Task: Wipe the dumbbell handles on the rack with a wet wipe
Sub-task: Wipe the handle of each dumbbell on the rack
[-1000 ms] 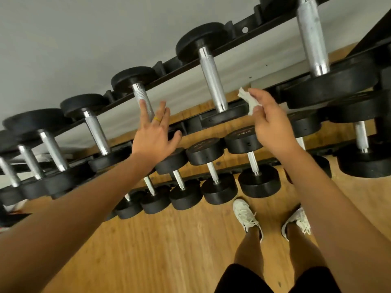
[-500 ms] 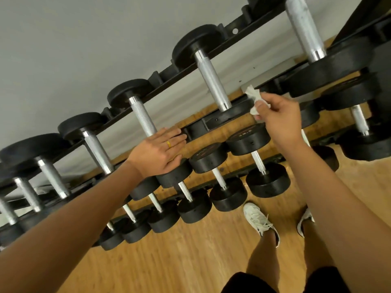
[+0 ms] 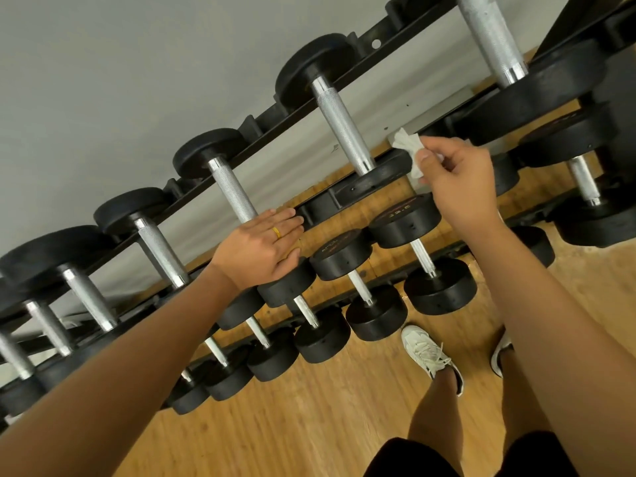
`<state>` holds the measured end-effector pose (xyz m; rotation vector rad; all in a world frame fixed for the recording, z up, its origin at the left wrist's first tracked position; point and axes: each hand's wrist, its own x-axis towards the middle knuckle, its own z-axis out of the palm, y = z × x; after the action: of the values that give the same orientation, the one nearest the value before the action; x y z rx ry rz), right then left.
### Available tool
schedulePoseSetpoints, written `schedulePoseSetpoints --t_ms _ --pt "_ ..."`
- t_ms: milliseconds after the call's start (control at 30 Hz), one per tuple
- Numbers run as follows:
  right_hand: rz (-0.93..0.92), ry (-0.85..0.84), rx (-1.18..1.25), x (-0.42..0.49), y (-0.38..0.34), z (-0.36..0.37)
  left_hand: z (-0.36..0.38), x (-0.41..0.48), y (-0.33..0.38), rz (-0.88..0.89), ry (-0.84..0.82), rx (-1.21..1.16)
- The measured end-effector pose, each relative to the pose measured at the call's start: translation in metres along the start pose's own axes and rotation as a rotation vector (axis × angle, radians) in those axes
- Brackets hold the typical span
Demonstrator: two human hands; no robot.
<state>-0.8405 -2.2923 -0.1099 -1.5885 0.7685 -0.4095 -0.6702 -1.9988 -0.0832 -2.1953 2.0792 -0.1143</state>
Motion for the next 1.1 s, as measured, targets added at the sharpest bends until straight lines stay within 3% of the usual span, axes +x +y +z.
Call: schedulePoseSetpoints --t_ms 133,333,467,633,800,967,1100 --pt "0.066 -0.002 -0.013 0.004 -0.002 0.002 0.001 0.000 0.002 -0.011 0.020 0.011" --pt "-0.050 0.104 0.007 -0.026 -0.011 0.016 0.003 -0.001 0.001 -0.012 0.035 0.008" --pt "0.069 0.167 0.101 -0.020 -0.010 0.020 0.004 -0.001 0.001 -0.019 0.029 -0.007" --pt "-0.135 0.130 -0.047 -0.032 -0.019 0.028 0.005 -0.003 0.000 -0.005 0.041 -0.005" --pt "-0.049 0.204 -0.036 -0.017 -0.014 0.023 0.007 -0.004 -0.002 0.009 0.044 0.010" --pt "-0.255 0.095 -0.200 -0.032 -0.014 0.025 0.008 -0.004 -0.004 0.021 0.044 0.016" --pt "-0.187 0.104 -0.210 -0.018 -0.014 0.015 0.008 -0.003 -0.005 0.037 0.051 0.028"
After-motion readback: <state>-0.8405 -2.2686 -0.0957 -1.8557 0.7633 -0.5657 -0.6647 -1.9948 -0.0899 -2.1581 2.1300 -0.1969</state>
